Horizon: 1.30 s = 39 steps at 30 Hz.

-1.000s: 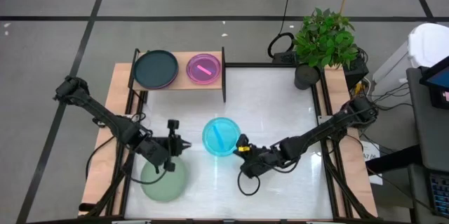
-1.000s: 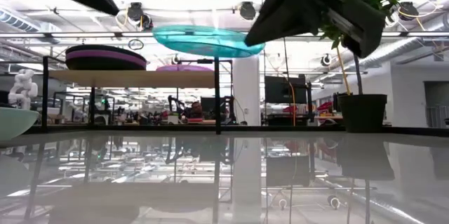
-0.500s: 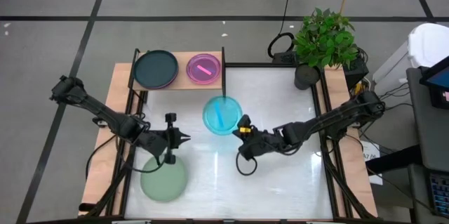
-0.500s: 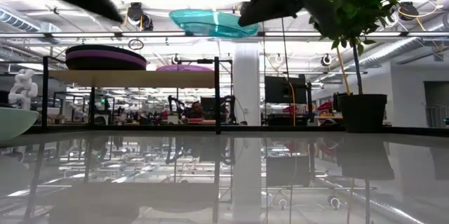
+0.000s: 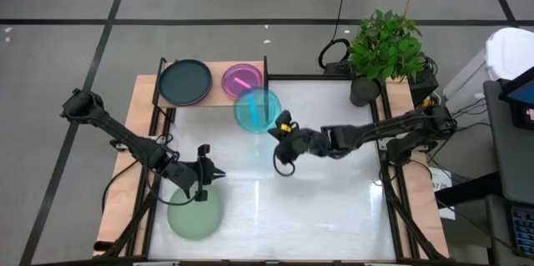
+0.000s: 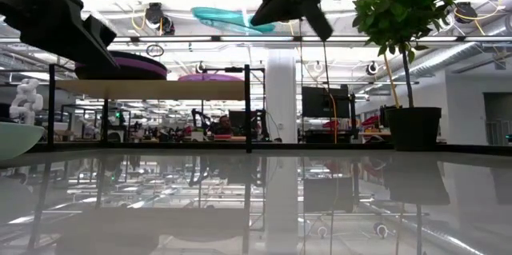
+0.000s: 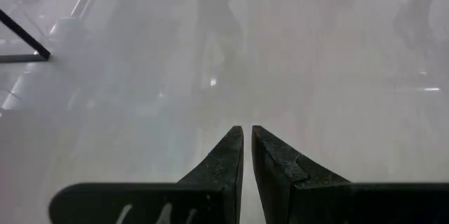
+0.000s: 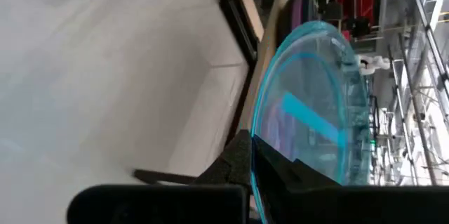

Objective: Place and stack plates onto a shelf
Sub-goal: Stack the blue transparent plate on top of the pink transparent plate on the shelf

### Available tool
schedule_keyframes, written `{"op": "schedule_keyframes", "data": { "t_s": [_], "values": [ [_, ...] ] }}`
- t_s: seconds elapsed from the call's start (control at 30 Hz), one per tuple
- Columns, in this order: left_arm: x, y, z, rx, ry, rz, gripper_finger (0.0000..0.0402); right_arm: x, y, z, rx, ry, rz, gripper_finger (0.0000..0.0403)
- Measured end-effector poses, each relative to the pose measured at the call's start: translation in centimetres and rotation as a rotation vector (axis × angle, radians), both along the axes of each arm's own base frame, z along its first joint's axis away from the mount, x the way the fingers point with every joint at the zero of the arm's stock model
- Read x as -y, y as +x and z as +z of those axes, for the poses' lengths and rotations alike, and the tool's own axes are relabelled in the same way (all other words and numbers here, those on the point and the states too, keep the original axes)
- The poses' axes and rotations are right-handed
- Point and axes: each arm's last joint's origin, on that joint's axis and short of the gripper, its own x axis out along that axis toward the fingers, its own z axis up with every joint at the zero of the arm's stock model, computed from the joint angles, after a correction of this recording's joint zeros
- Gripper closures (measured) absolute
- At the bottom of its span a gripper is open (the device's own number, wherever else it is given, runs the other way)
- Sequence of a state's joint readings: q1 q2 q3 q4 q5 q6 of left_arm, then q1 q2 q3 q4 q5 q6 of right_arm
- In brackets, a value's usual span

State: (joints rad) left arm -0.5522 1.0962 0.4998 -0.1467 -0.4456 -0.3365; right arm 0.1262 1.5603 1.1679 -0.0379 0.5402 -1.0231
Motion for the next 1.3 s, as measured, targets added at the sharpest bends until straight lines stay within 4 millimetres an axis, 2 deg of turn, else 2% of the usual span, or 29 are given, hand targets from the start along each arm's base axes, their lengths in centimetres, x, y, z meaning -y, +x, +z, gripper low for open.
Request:
{"op": "schedule_keyframes", "data": {
  "t_s": [0.2,0.4,0.57,0.87,1.13,1.3],
  "values": [
    [-0.1,-0.1,-0.2,-0.005,-0.017,0.017,0.0365,3.2,0.7,1.2,0.036,0.012,0.015,0.0403],
    [-0.1,-0.1,-0.2,-0.004,-0.019,0.021,0.0365,6.0,1.1,3.3,0.106,0.043,0.056,0.0403],
    [-0.2,0.0,-0.1,0.012,-0.01,0.05,0.0365,8.0,1.6,4.1,0.177,0.004,0.032,0.0403],
    [-0.3,0.1,0.0,0.042,0.012,0.089,0.0365,11.1,3.4,1.8,0.228,0.049,0.045,0.0403],
    [-0.3,0.1,0.1,0.053,0.017,0.108,0.0365,12.4,6.8,-0.3,0.208,0.088,0.038,0.0403],
    [-0.3,0.1,0.0,0.051,0.001,0.118,0.0365,12.8,7.7,-1.2,0.196,0.121,0.02,0.0403]
  ]
}}
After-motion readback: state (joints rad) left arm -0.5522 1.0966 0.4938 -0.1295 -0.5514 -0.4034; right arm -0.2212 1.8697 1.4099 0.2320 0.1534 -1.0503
